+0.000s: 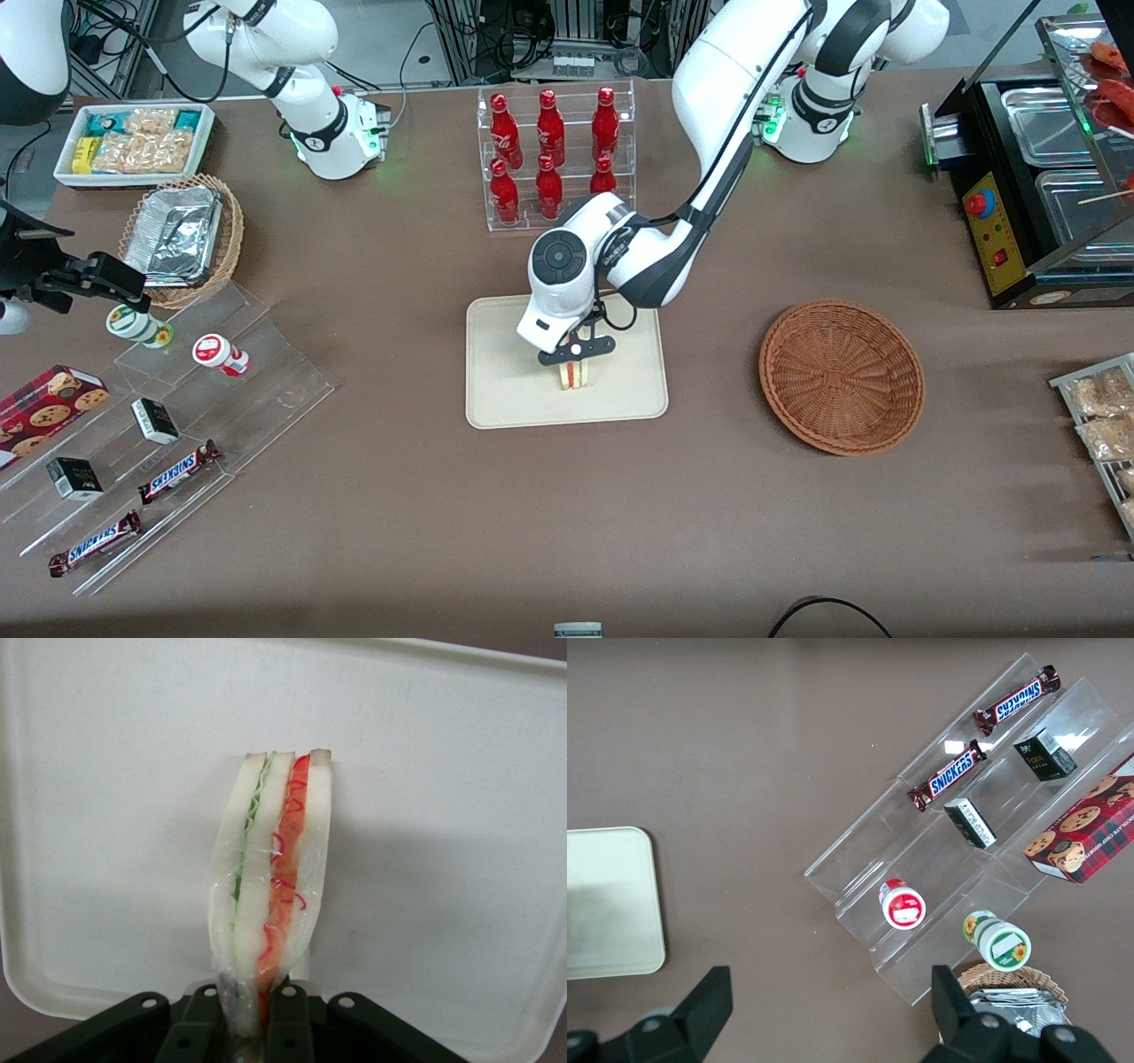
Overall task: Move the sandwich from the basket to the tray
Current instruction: 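Lower the sandwich onto the tray with the left gripper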
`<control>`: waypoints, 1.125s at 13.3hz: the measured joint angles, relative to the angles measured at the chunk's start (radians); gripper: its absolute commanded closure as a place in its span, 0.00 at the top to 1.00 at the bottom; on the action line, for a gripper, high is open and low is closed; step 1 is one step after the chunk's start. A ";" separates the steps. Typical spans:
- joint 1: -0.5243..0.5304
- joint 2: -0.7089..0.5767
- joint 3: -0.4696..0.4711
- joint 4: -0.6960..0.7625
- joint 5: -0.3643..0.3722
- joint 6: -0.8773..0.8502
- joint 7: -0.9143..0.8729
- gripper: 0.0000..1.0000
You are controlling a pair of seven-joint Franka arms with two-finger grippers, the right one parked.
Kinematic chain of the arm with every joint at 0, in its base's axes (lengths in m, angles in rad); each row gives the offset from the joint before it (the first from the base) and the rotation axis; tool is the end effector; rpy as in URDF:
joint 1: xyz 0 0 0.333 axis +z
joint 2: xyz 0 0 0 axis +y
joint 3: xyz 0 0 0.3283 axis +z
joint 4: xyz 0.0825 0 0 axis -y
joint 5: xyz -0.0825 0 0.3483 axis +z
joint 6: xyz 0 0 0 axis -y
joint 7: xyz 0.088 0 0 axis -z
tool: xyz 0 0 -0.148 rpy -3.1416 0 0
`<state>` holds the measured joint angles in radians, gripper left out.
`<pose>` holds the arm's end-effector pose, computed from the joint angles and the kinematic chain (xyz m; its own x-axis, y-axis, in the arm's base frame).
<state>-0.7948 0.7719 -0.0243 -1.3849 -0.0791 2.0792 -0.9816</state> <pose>0.4756 -0.5142 0.2329 0.9716 0.2082 -0.1128 0.2073 -0.9781 -0.0199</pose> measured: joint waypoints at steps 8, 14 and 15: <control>0.000 0.018 0.001 0.005 0.000 0.002 -0.056 1.00; 0.007 -0.080 0.007 0.057 0.000 -0.084 -0.057 1.00; 0.010 -0.118 0.009 0.058 0.000 -0.127 -0.055 1.00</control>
<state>-0.7852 0.6536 -0.0158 -1.3272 -0.0792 1.9519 -1.0368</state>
